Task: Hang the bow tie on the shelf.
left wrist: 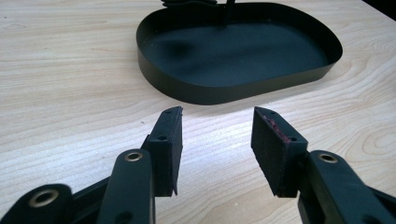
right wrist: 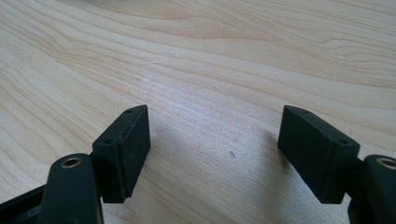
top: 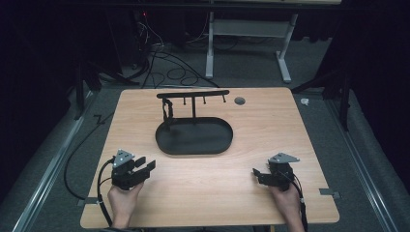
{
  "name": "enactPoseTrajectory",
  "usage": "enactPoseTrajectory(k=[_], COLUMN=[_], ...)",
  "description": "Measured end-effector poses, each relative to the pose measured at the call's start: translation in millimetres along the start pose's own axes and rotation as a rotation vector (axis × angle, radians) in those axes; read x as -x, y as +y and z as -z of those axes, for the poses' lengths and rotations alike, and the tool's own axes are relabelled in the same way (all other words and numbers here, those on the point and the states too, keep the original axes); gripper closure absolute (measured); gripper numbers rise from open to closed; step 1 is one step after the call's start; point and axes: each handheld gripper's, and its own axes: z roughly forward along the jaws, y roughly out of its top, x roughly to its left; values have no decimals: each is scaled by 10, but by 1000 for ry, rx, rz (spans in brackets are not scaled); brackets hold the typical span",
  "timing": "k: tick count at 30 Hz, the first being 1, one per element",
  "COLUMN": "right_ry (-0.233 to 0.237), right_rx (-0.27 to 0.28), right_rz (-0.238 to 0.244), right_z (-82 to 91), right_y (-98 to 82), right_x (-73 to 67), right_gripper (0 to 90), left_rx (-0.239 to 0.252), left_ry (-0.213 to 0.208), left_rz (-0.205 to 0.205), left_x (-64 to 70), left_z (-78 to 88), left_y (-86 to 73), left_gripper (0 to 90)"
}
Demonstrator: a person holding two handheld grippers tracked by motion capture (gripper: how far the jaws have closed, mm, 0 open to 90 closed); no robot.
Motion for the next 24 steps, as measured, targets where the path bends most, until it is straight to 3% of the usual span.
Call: enactPoseTrajectory(k=[24], right_ry=[0], right_rx=[0], right_rz=[0], right_z=[0], right_y=[0], right_x=[0], right_gripper=[266], left_rx=[-28], left_ry=[-8], left_rz=[6], left_x=[57], left_z=[-165], left_y=[-166], left_gripper=[523])
